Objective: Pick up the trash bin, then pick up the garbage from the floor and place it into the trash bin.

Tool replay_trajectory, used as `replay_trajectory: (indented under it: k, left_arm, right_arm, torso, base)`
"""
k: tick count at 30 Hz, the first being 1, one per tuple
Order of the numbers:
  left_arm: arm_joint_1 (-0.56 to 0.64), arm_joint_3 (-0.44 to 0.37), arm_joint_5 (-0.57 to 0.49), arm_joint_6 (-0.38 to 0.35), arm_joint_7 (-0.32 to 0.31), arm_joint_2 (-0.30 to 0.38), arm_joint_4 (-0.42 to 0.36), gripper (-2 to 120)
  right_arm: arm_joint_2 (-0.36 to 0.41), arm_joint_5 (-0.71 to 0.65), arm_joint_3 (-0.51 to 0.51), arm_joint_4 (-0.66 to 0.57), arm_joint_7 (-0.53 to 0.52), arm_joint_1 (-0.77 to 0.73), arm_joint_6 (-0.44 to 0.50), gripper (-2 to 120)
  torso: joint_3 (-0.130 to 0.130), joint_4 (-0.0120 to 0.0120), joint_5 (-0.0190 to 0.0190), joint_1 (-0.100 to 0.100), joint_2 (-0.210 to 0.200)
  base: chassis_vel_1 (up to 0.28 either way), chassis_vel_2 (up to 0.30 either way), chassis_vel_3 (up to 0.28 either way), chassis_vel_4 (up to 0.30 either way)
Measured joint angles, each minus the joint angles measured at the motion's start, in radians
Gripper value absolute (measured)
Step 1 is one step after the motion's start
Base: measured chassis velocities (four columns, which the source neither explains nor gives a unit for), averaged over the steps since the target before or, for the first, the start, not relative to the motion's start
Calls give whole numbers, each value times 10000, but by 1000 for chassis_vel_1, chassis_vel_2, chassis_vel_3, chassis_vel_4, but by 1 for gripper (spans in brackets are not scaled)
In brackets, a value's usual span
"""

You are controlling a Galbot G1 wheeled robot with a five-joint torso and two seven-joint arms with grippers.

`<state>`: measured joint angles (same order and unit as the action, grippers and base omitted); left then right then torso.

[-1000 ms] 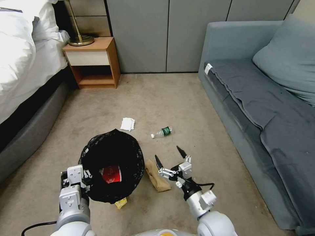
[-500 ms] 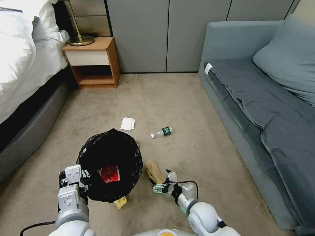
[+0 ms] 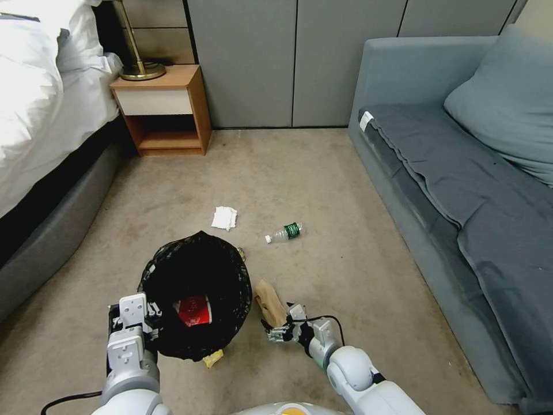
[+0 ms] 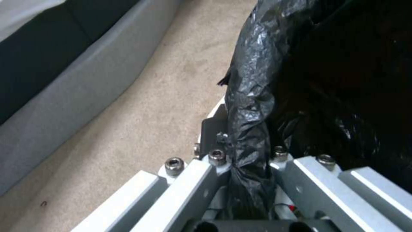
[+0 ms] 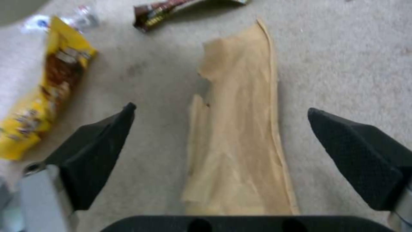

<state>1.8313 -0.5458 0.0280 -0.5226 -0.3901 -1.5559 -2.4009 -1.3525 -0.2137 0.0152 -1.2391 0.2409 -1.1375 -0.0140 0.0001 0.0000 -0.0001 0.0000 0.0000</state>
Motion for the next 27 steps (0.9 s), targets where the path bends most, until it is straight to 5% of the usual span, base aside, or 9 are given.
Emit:
replay_trajectory:
  k: [9,15,27]
  left_arm:
    - [114,-9,13,55,-3,7,-23,0]
    - [119,-12,13,78,-7,-13,-33,0]
    - [111,5,22,78,-11,-17,-33,0]
  right_arm:
    - [-510,327,-277,1716,140,636,494,71]
    - [-834,340,-484,2812,286,1019,788,44]
    - [-1021,398,-545,2956,245,1054,981,6]
  torso:
    - [0,0,1,0,0]
    - [-1,2,-10,0,1]
    - [-2,3,2,0,2]
  base:
    - [0,0,0,0]
    - [0,0,0,0]
    - [0,0,0,0]
